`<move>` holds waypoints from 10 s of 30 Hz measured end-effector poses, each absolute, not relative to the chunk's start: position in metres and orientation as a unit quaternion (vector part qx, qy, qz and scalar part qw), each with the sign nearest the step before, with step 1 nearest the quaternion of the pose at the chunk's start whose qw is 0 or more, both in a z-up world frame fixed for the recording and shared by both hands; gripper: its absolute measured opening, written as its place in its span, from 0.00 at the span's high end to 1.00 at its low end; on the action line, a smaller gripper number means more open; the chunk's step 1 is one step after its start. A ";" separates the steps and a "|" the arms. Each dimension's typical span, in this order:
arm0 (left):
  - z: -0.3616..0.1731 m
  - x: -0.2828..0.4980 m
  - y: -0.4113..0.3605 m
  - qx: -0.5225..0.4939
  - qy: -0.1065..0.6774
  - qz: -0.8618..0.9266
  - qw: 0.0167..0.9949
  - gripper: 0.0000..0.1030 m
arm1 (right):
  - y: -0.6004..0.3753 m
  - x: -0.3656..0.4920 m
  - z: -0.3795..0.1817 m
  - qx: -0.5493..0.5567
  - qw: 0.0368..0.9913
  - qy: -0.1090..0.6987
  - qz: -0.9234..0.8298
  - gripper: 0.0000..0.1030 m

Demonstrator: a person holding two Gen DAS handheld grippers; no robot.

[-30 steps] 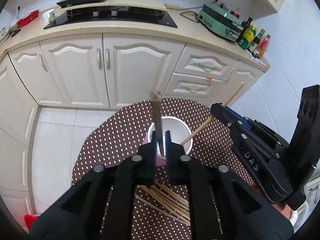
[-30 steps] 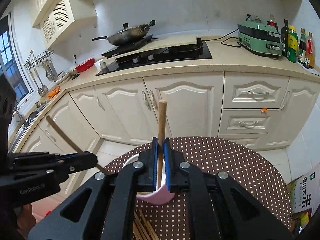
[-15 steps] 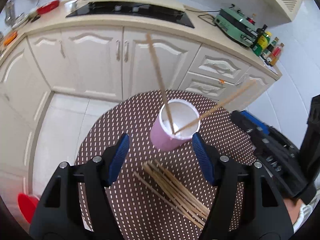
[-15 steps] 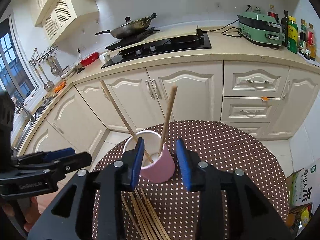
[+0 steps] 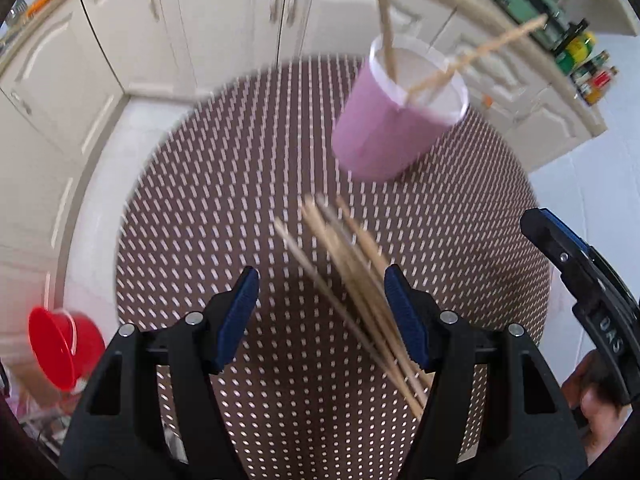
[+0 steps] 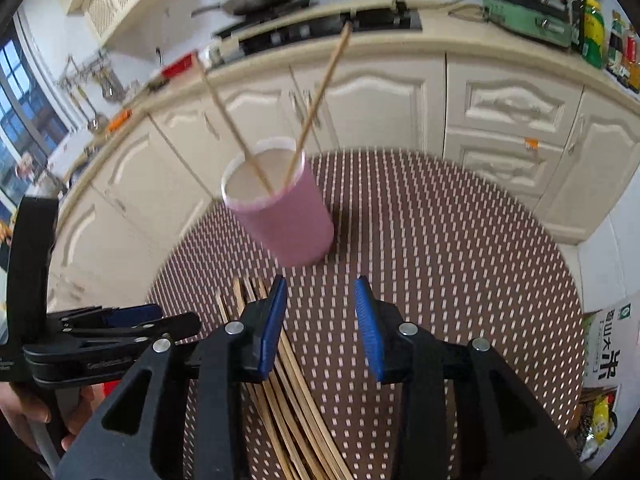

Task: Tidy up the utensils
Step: 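Return the left gripper to the pile and grasp a stick while the right gripper grasps another, then lift the left gripper's stick into the pink cup while the right gripper inserts its stick, then open the left gripper to release its stick while the right gripper opens too, then move the left gripper back to the pile and grasp a stick while the right gripper grasps another, then carry the left gripper's stick over the pink cup and lower while the right gripper does likewise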

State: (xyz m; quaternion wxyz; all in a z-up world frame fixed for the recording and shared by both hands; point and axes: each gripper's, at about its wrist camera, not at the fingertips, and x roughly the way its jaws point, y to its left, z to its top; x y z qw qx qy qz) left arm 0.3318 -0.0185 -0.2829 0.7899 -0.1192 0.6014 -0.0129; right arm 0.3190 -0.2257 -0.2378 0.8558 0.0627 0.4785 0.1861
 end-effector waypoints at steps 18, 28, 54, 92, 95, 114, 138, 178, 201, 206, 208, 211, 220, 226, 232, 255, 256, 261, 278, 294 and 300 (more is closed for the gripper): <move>-0.349 0.336 -0.039 -0.123 0.659 -0.013 0.742 0.74 | -0.209 0.304 -0.295 0.042 0.797 0.566 0.207 0.68; -0.341 0.328 0.002 -0.197 0.653 -0.027 0.731 0.77 | -0.183 0.323 -0.304 0.012 0.776 0.588 0.228 0.68; -0.343 0.387 0.008 -0.118 0.679 0.003 0.725 0.89 | -0.117 0.373 -0.320 -0.051 0.737 0.629 0.241 0.74; -0.207 0.356 0.029 -0.149 0.548 -0.097 0.817 0.94 | -0.160 0.367 -0.199 0.004 0.815 0.520 0.256 0.96; -0.183 0.356 0.026 -0.148 0.523 -0.103 0.833 0.94 | -0.163 0.365 -0.186 0.018 0.838 0.486 0.249 0.96; -0.068 0.379 0.014 -0.132 0.393 -0.118 0.902 0.94 | -0.164 0.395 -0.100 0.050 0.935 0.290 0.198 0.96; -0.093 0.422 0.016 -0.108 0.364 -0.067 0.923 0.94 | -0.148 0.441 -0.119 0.026 0.948 0.261 0.181 0.96; -0.154 0.383 -0.006 -0.101 0.460 -0.054 0.880 0.44 | -0.184 0.359 -0.171 0.044 0.918 0.360 0.162 0.93; -0.201 0.344 0.011 -0.142 0.482 -0.009 0.865 0.44 | -0.199 0.324 -0.201 0.049 0.898 0.407 0.161 0.75; -0.240 0.340 0.012 -0.154 0.527 0.014 0.836 0.44 | -0.198 0.319 -0.226 0.042 0.881 0.441 0.165 0.75; -0.257 0.340 0.011 -0.161 0.549 0.014 0.820 0.44 | -0.197 0.318 -0.237 0.038 0.873 0.456 0.167 0.75; -0.280 0.339 0.006 -0.160 0.574 0.018 0.803 0.44 | -0.196 0.317 -0.251 0.037 0.863 0.474 0.170 0.75; -0.333 0.351 -0.001 -0.175 0.619 0.028 0.765 0.44 | -0.188 0.320 -0.276 0.026 0.842 0.508 0.181 0.75; -0.351 0.361 -0.005 -0.161 0.636 0.042 0.754 0.62 | -0.181 0.327 -0.287 0.020 0.828 0.527 0.190 0.75; -0.352 0.368 -0.015 -0.125 0.634 0.049 0.762 0.66 | -0.169 0.339 -0.299 0.015 0.810 0.548 0.211 0.75; -0.359 0.368 0.029 -0.143 0.639 0.013 0.756 0.93 | -0.106 0.384 -0.323 -0.078 0.730 0.634 0.243 0.80; -0.359 0.368 0.030 -0.145 0.639 0.011 0.755 0.93 | -0.104 0.383 -0.325 -0.082 0.728 0.636 0.244 0.80; -0.361 0.364 0.034 -0.154 0.641 0.002 0.752 0.95 | -0.104 0.390 -0.327 -0.097 0.720 0.644 0.238 0.95; -0.286 0.358 0.028 -0.166 0.599 -0.059 0.781 0.95 | -0.147 0.387 -0.272 0.009 0.756 0.601 0.259 0.95; -0.199 0.337 -0.017 -0.138 0.525 -0.121 0.831 0.95 | -0.186 0.345 -0.190 0.049 0.825 0.501 0.255 0.95; -0.156 0.333 -0.021 -0.123 0.474 -0.128 0.862 0.95 | -0.190 0.340 -0.156 0.055 0.851 0.457 0.253 0.96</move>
